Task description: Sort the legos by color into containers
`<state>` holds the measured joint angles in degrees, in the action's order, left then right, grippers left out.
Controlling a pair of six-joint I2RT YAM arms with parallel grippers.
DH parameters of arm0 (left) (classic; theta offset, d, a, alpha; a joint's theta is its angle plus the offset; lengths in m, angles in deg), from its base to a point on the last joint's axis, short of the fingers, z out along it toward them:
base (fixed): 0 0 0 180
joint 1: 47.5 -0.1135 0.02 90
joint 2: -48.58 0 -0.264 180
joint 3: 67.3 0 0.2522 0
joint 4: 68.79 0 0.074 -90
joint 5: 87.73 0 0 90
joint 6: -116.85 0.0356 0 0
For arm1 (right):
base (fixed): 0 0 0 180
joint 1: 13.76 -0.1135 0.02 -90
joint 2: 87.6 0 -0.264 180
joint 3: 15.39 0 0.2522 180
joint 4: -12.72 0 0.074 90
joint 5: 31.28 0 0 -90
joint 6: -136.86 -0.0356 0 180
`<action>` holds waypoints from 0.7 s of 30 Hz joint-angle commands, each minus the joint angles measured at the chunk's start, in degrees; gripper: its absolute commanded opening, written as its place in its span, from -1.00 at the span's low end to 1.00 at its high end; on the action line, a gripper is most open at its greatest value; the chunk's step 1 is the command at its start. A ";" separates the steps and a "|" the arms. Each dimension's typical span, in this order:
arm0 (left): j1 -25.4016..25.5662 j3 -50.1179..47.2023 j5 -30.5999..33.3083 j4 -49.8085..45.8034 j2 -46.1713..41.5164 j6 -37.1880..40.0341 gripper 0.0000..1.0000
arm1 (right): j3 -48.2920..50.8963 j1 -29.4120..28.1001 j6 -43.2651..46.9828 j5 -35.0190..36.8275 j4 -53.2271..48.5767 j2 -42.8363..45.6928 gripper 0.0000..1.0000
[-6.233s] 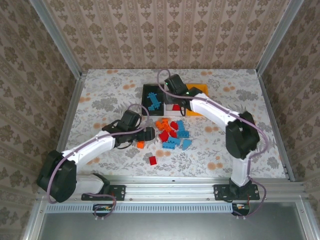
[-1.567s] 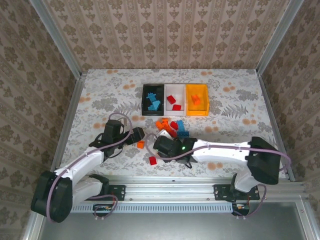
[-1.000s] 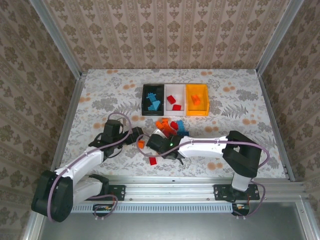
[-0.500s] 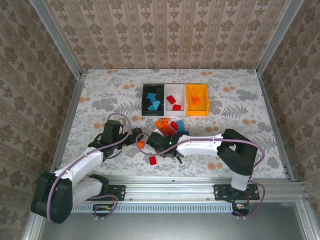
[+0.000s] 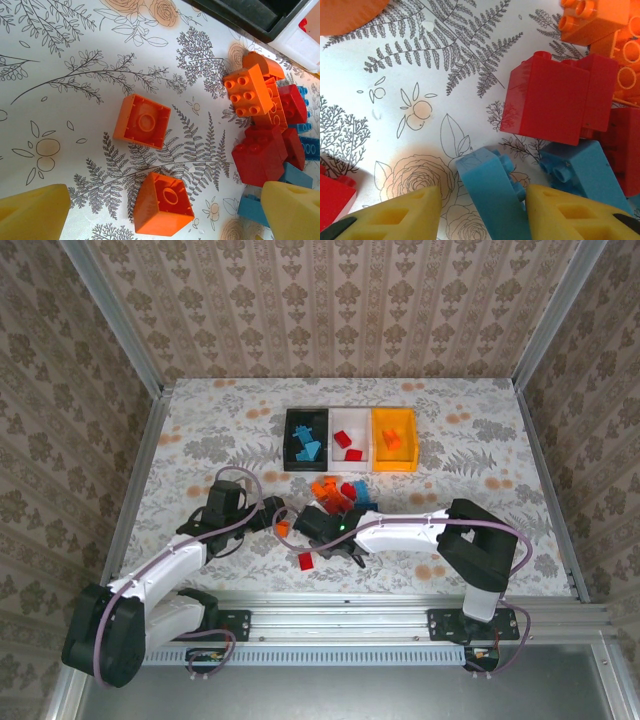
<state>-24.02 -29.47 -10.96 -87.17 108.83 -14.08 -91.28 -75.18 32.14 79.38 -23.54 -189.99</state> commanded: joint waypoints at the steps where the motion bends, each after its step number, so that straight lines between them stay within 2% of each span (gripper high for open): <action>1: -0.41 0.43 -0.12 -0.69 -0.40 0.68 1.00 | 1.21 1.28 0.89 -1.79 -1.91 0.00 -0.01; 13: -0.38 0.97 -0.04 -0.66 0.13 0.28 1.00 | 1.95 2.37 2.87 -1.83 -1.99 1.15 0.01; 21: -0.37 1.32 -0.30 -1.16 0.66 0.57 1.00 | 2.54 2.30 1.56 -3.13 -0.62 0.53 -0.24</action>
<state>-24.02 -29.47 -10.99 -87.19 109.00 -14.10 -89.35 -73.15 34.50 77.26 -23.92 -189.95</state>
